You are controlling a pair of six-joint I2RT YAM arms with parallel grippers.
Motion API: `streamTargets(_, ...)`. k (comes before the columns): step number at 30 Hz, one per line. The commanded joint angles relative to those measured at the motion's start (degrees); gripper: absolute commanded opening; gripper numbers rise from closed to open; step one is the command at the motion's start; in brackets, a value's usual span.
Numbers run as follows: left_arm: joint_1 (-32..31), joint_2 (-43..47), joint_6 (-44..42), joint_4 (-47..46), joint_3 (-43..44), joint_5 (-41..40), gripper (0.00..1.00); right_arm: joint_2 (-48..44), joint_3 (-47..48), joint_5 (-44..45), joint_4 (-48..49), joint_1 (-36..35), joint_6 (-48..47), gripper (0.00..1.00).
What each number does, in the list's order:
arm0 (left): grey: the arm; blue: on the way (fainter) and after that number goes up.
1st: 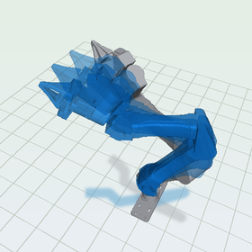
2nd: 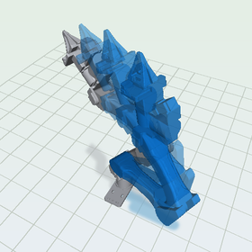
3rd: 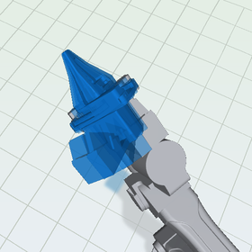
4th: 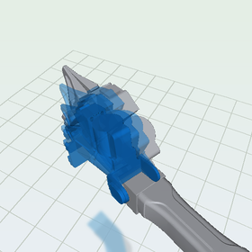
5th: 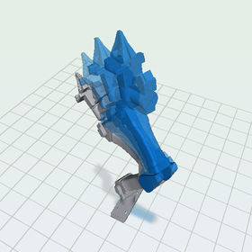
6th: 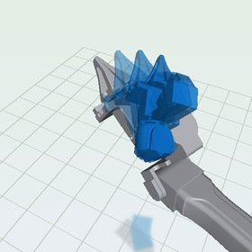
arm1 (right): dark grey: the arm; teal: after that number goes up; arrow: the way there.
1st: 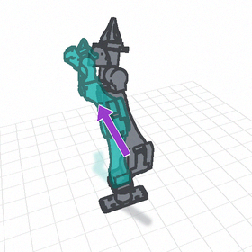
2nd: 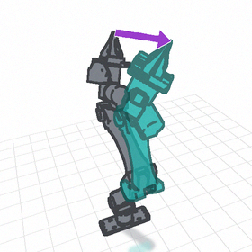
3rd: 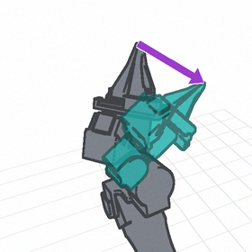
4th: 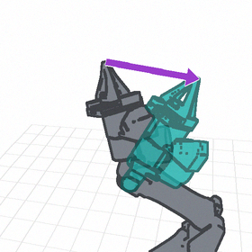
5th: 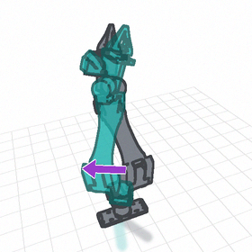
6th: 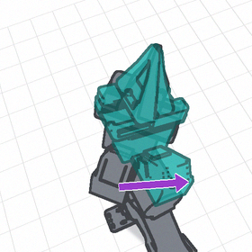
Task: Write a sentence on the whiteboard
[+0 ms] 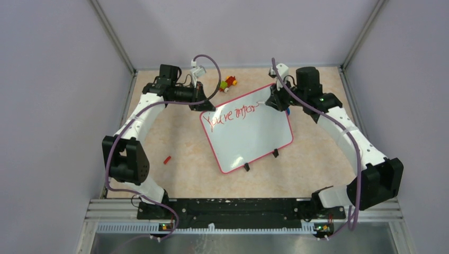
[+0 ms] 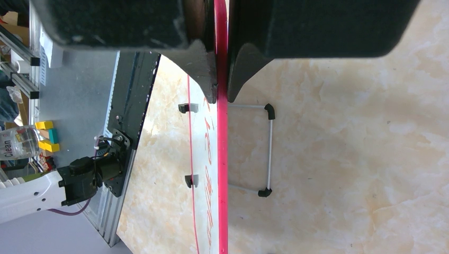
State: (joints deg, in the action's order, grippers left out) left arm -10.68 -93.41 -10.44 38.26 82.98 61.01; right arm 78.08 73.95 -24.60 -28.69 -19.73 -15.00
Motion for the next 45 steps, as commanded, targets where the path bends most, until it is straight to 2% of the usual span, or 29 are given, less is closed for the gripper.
streamTargets(1,-1.1,-0.6,-0.7,0.8,1.1,0.8,0.0,-0.7,0.0,0.0,1.8,0.3,-0.5,0.0)
streamTargets(17,-1.1,-0.3,-0.6,0.8,0.9,0.7,0.0,-3.9,-4.4,-1.0,-0.2,0.3,-1.5,0.0)
streamTargets(31,-1.1,-0.3,-0.7,0.7,0.7,0.8,0.0,-3.6,-1.0,3.6,-0.6,1.1,-2.5,0.0)
streamTargets(45,-1.1,-0.1,-0.6,0.7,0.9,1.0,0.0,-3.9,1.0,2.1,-1.3,2.5,-1.7,0.0)
